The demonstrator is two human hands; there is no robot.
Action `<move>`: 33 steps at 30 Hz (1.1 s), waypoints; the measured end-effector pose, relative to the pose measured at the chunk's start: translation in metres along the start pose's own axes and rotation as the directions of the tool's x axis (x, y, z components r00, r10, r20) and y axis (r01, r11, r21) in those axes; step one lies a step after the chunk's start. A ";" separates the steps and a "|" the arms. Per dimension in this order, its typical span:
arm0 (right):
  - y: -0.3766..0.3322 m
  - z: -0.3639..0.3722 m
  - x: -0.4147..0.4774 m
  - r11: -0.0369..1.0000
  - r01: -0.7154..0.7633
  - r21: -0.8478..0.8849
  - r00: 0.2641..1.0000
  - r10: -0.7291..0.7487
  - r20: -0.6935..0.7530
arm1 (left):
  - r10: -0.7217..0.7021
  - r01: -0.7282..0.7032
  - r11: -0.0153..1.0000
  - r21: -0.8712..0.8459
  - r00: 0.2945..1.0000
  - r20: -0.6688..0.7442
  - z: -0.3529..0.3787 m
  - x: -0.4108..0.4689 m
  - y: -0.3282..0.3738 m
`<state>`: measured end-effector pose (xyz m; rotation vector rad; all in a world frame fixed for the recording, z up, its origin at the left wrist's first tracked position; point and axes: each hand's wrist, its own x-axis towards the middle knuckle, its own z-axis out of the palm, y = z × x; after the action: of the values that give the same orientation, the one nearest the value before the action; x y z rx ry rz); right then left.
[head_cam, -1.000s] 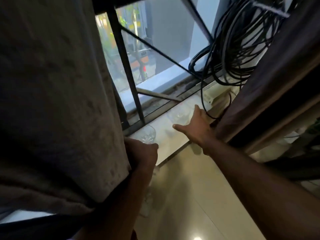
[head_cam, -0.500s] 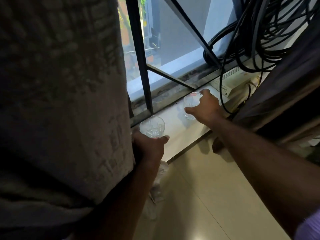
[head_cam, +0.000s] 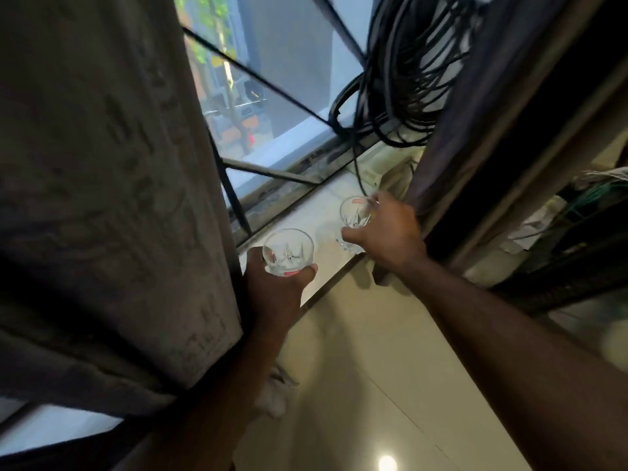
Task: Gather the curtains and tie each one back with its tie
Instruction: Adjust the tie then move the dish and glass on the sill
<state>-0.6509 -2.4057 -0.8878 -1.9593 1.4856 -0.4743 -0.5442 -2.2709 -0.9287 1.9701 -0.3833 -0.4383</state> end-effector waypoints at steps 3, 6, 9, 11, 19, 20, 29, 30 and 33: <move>-0.004 -0.060 -0.029 0.999 -0.030 0.039 0.998 0.032 -0.056 | 0.084 -0.085 0.996 0.023 0.995 0.054 -0.005 -0.026 0.046; -0.009 -0.135 -0.059 0.997 -0.056 0.053 0.986 0.064 -0.152 | 0.166 -0.172 0.984 0.032 0.975 0.151 -0.006 -0.057 0.106; -0.013 -0.218 -0.089 0.997 -0.066 0.038 0.958 0.074 -0.278 | 0.282 -0.292 0.956 -0.005 0.919 0.276 -0.005 -0.094 0.179; -0.012 -0.269 -0.110 0.995 -0.084 0.056 0.932 0.099 -0.348 | 0.353 -0.365 0.930 -0.038 0.860 0.370 -0.004 -0.120 0.226; 0.031 -0.449 -0.169 0.976 -0.219 0.019 0.760 0.183 -0.624 | 0.568 -0.589 0.785 -0.190 0.563 0.600 0.061 -0.222 0.386; 0.044 -0.463 -0.169 0.969 -0.246 0.022 0.740 0.203 -0.642 | 0.574 -0.598 0.775 -0.206 0.527 0.627 0.077 -0.234 0.395; 0.226 -0.501 -0.114 0.896 -0.419 0.145 0.655 0.409 -0.636 | 0.402 -0.543 0.830 -0.128 0.424 0.811 0.289 -0.303 0.359; 0.249 -0.497 -0.106 0.884 -0.439 0.162 0.653 0.438 -0.618 | 0.368 -0.534 0.840 -0.096 0.430 0.824 0.311 -0.306 0.347; 0.306 -0.486 -0.081 0.858 -0.479 0.186 0.659 0.491 -0.570 | 0.298 -0.527 0.849 -0.027 0.436 0.849 0.369 -0.306 0.319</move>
<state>-1.1982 -2.5077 -0.7262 -1.3314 2.3049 -0.9143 -1.0094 -2.5567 -0.7455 1.6598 -1.5939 -1.0403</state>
